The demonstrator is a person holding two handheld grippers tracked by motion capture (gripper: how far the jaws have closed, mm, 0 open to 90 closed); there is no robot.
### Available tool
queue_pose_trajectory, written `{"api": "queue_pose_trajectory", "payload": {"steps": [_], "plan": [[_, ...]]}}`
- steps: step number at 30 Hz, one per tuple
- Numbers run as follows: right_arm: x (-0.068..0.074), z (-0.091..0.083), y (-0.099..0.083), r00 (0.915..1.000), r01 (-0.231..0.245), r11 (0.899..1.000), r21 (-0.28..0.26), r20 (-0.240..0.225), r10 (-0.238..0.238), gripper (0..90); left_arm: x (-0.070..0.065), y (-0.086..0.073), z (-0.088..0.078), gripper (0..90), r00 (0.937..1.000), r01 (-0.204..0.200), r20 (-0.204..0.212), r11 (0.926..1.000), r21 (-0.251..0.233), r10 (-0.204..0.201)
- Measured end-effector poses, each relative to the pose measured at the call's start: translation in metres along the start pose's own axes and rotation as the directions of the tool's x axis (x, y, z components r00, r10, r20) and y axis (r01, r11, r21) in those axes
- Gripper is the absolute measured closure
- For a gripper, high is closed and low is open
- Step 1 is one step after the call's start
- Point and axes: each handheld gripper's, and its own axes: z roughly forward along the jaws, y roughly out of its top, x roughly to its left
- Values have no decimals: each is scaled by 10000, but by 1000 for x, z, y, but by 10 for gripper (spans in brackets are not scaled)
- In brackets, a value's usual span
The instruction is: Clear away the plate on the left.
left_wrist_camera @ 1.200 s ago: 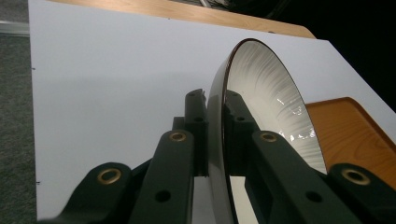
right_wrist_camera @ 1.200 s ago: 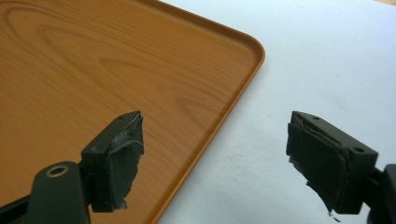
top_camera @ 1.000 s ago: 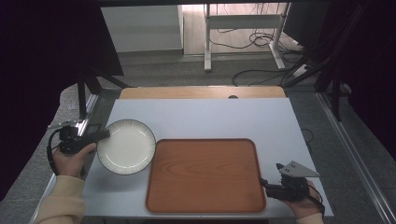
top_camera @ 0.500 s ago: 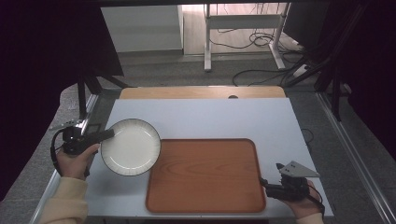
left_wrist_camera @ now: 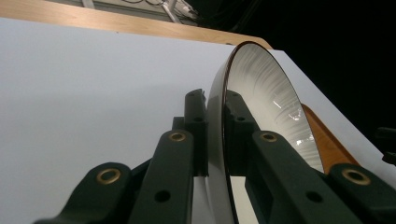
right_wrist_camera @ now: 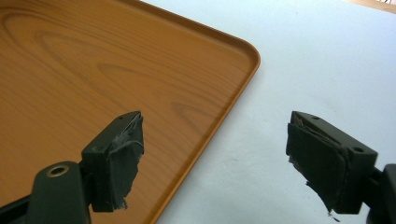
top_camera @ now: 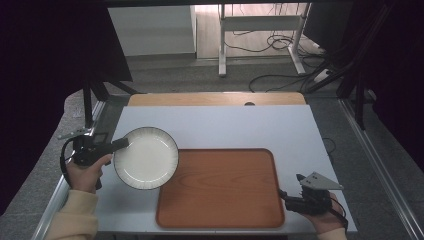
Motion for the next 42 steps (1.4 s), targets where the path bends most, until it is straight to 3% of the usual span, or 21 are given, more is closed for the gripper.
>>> {"api": "queue_pose_trajectory", "payload": {"steps": [21, 42], "plan": [[0, 1, 0, 10000, 65, 10000, 2, 14, -65, 198, -27, 5, 20, 830, 9980, -379, 505, 9992, 98, 373], [0, 0, 0, 10000, 38, 10000, 9, 46, -38, 198, -45, 13, 40, 829, 9945, -553, 908, 9982, 232, 529]]}}
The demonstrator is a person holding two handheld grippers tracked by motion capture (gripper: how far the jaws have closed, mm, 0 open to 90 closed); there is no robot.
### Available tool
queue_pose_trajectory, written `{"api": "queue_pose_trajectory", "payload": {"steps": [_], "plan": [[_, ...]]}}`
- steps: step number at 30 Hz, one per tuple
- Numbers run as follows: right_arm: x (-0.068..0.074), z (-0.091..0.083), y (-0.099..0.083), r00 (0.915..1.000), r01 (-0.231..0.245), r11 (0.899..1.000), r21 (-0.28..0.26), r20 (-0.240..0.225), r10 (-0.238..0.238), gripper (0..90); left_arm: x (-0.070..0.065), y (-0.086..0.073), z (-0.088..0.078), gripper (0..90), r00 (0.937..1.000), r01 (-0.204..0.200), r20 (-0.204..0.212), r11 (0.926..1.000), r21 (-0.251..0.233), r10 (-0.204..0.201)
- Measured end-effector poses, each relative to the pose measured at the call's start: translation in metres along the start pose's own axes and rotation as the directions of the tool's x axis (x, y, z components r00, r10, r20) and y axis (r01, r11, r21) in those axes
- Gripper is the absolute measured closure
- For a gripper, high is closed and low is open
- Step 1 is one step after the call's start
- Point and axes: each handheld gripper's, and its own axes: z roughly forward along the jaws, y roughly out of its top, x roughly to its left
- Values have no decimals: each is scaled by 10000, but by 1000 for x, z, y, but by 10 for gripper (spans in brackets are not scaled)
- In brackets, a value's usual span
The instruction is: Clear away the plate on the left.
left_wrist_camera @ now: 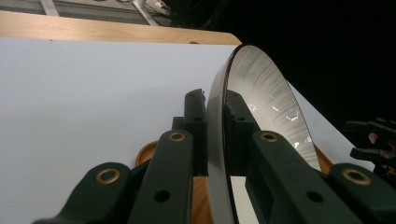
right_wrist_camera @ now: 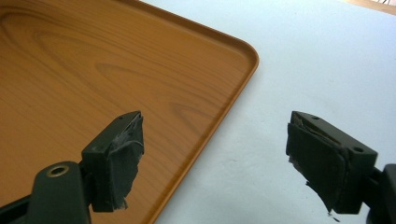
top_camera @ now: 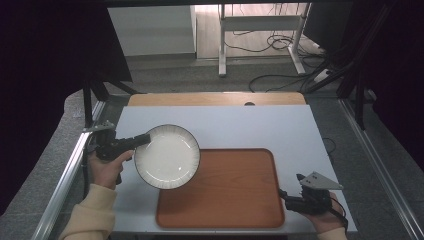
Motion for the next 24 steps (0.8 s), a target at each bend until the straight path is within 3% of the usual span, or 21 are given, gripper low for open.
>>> {"api": "queue_pose_trajectory", "payload": {"steps": [24], "plan": [[-1, 0, 0, 10000, -2, 10000, -9, 36, 2, 199, -14, -2, 32, 827, 9992, -10, 412, 9994, 356, -5]]}}
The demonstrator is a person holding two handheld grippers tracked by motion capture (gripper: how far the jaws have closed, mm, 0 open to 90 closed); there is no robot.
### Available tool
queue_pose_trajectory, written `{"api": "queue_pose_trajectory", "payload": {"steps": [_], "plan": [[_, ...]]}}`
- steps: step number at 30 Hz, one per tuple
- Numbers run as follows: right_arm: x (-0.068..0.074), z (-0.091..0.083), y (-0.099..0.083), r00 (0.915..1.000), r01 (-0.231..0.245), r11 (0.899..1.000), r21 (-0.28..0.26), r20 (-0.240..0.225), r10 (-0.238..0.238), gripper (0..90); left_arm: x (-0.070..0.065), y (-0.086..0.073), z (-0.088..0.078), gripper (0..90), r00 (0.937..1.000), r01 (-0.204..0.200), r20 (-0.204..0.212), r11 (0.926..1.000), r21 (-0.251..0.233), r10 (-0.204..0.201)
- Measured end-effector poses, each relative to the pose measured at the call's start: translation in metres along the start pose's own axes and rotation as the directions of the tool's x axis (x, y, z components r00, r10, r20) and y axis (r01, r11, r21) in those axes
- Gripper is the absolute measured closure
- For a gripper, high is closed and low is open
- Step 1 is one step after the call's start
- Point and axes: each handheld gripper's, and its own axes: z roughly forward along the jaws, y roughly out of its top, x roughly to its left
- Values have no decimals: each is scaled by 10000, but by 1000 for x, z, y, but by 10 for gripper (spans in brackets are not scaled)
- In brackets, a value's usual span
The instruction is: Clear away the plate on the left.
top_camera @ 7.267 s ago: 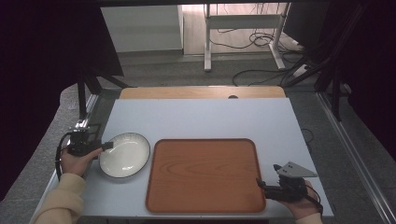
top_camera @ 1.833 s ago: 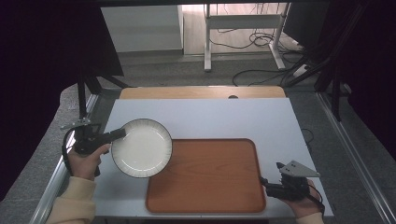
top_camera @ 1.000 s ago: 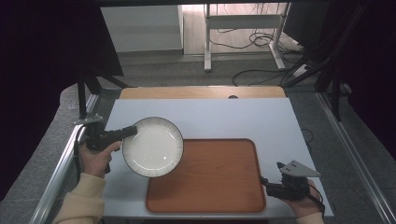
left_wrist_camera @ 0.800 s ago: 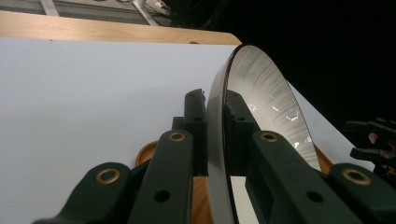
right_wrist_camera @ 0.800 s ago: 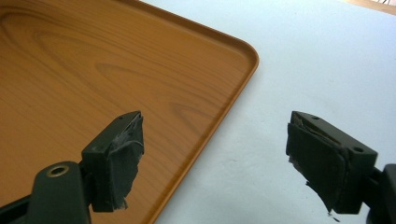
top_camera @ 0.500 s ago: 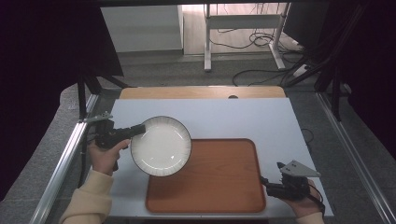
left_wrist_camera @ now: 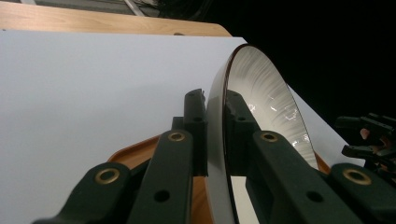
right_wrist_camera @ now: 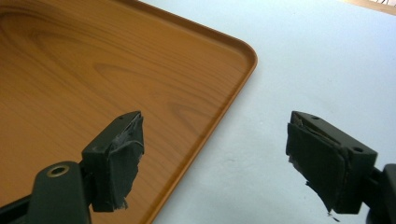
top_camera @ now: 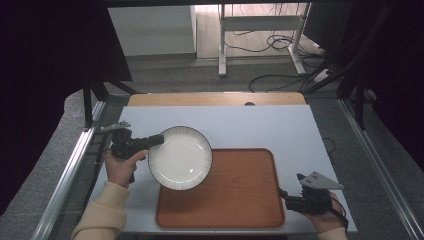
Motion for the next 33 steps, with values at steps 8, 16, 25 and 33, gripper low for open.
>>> {"api": "queue_pose_trajectory", "payload": {"steps": [8, 16, 25, 33], "plan": [[0, 0, 0, 10000, 8, 10000, 8, 4, -8, 199, -7, 1, 12, 826, 9998, -122, 144, 9997, 193, 119], [0, 0, 0, 10000, 6, 10000, 3, 6, -6, 199, -17, 3, 26, 825, 9991, -304, 314, 9989, 362, 293], [-1, 0, 0, 10000, -13, 10000, -8, 9, 13, 199, -24, 1, 38, 825, 9983, -420, 433, 9973, 600, 394], [-1, 0, 0, 10000, -3, 10000, -5, 12, 3, 199, -29, -4, 52, 824, 9975, -486, 562, 9950, 875, 437]]}}
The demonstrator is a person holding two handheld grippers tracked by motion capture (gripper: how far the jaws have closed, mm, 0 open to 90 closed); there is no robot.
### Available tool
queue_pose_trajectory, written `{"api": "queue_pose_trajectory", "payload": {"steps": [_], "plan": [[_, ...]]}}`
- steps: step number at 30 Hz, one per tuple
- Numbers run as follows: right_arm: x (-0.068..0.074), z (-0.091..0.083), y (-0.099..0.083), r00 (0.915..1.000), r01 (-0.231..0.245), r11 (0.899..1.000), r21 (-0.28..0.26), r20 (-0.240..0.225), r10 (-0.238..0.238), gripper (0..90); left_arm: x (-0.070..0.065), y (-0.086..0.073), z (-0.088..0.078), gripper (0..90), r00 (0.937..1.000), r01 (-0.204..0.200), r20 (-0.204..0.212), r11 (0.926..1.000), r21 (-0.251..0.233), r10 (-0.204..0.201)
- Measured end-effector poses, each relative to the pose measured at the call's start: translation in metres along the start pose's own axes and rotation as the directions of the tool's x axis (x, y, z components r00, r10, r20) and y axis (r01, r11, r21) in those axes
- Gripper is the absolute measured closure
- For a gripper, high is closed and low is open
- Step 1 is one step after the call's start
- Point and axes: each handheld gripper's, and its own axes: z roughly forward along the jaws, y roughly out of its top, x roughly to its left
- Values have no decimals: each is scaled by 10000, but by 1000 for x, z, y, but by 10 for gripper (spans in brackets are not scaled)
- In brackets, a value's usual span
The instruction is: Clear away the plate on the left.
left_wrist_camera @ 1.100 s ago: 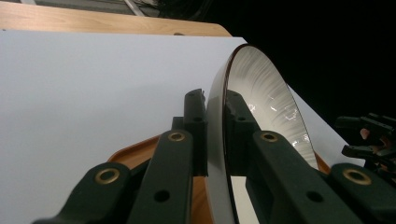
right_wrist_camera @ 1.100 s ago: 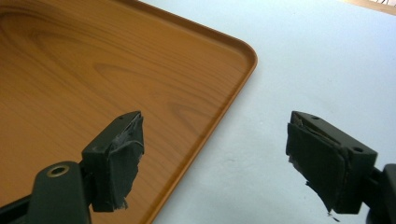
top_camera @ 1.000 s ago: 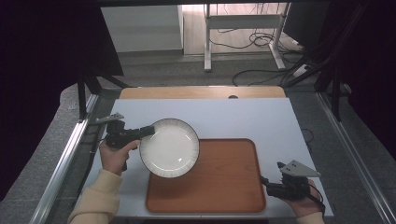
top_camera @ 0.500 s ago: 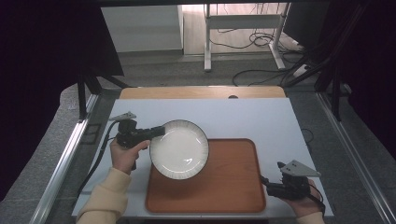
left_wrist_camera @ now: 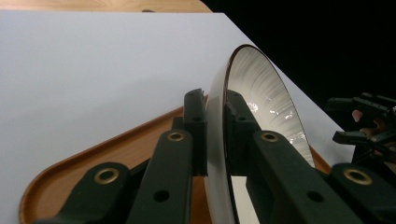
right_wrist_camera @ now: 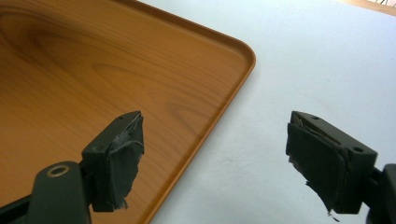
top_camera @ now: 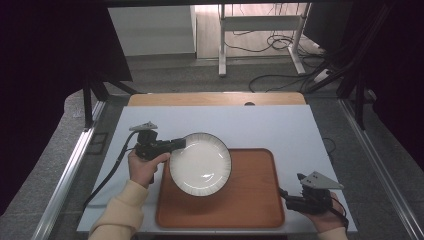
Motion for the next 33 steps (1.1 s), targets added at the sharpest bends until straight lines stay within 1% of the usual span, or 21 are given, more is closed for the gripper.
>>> {"api": "queue_pose_trajectory", "payload": {"steps": [2, 5, 10, 12, 17, 21, 24, 26, 33], "plan": [[0, 0, 0, 10000, 12, 10000, 0, -1, -12, 199, -2, -1, 5, 824, 10000, -23, 66, 10000, 73, 22], [0, 0, 0, 10000, 16, 10000, -8, -6, -16, 199, -2, -4, 12, 823, 9998, 60, 192, 9999, 148, -63], [-1, 0, 0, 10000, 0, 10000, -9, 5, 0, 201, -3, -7, 19, 822, 9996, 122, 235, 9995, 294, -129], [-1, 0, 0, 10000, -6, 10000, -4, -4, 6, 201, -3, -8, 22, 823, 9997, 93, 219, 9996, 259, -99], [0, 1, 0, 10000, 47, 10000, 6, 0, -47, 201, -3, -13, 32, 822, 9992, 243, 314, 9990, 364, -254], [-1, 1, 0, 10000, 21, 10000, 7, -4, -21, 201, -4, -18, 40, 822, 9981, 399, 439, 9976, 560, -424], [0, 1, 0, 10000, 8, 10000, 7, 1, -8, 201, -4, -22, 46, 821, 9977, 434, 494, 9968, 665, -467], [-1, 1, 0, 10000, 32, 10000, 12, -4, -32, 201, -5, -25, 50, 819, 9974, 453, 535, 9967, 672, -489], [-1, 2, 0, 10000, 50, 10000, 22, -32, -50, 201, -6, -31, 60, 820, 9945, 716, 699, 9937, 860, -777]]}}
